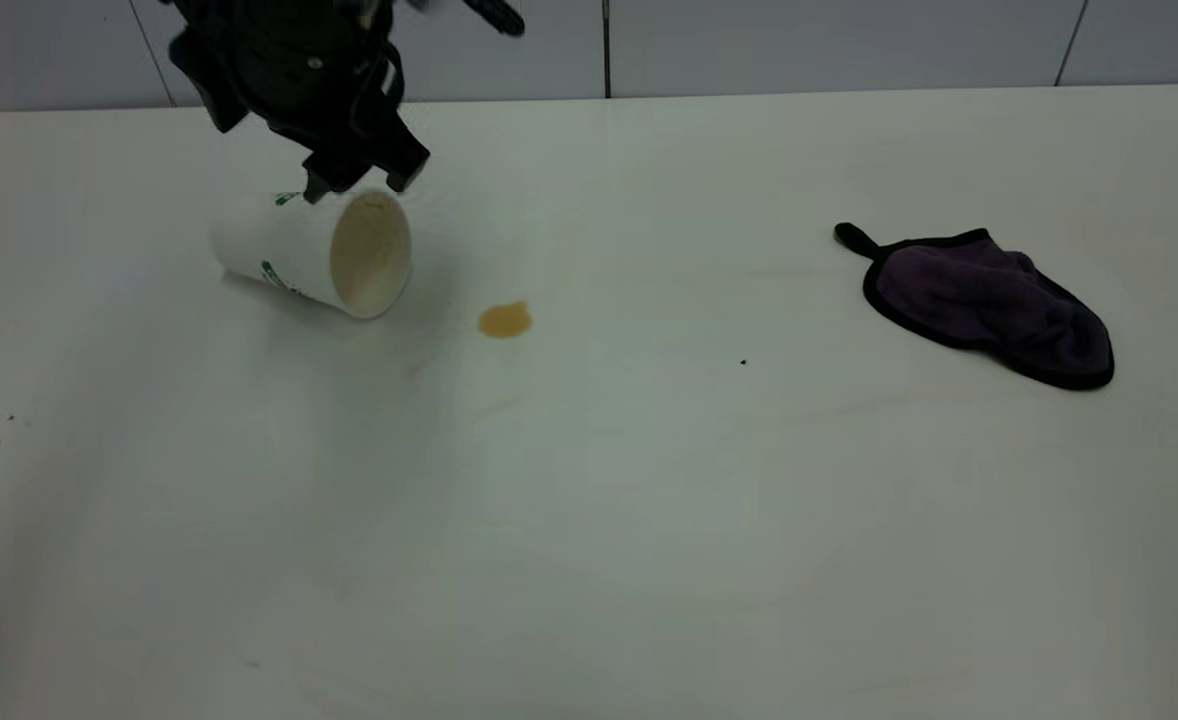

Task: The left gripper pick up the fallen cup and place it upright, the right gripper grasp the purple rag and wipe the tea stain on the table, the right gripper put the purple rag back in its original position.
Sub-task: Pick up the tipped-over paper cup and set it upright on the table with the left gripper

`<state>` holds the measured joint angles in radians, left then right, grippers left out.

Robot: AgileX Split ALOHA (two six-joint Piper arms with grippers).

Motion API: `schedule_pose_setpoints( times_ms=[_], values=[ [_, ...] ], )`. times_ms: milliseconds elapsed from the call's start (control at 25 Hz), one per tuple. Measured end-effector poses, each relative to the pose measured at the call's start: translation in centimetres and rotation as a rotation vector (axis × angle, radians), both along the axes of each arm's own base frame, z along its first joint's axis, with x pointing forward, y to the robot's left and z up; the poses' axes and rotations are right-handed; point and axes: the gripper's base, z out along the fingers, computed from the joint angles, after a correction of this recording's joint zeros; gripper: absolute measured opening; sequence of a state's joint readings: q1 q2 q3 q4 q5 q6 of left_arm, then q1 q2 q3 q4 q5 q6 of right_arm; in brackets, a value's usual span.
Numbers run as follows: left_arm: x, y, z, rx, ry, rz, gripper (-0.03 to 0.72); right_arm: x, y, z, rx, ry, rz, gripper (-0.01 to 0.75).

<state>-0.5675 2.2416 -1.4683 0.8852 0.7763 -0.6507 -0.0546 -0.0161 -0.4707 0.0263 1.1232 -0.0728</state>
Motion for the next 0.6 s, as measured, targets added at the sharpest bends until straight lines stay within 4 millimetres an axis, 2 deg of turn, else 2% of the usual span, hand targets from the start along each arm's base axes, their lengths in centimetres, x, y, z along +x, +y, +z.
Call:
schedule_pose_setpoints(
  times_ms=[240, 440, 600],
  values=[
    [2.0, -1.0, -5.0, 0.027, -0.063, -0.054, 0.589, 0.0, 0.0, 0.0, 0.0, 0.0, 0.0, 0.239],
    [3.4, -1.4, -7.4, 0.081, -0.109, -0.102, 0.585, 0.0, 0.0, 0.0, 0.0, 0.0, 0.0, 0.239],
    [3.8, -1.0, -8.4, 0.134, -0.148, -0.125, 0.573, 0.0, 0.0, 0.0, 0.0, 0.0, 0.0, 0.239]
  ],
)
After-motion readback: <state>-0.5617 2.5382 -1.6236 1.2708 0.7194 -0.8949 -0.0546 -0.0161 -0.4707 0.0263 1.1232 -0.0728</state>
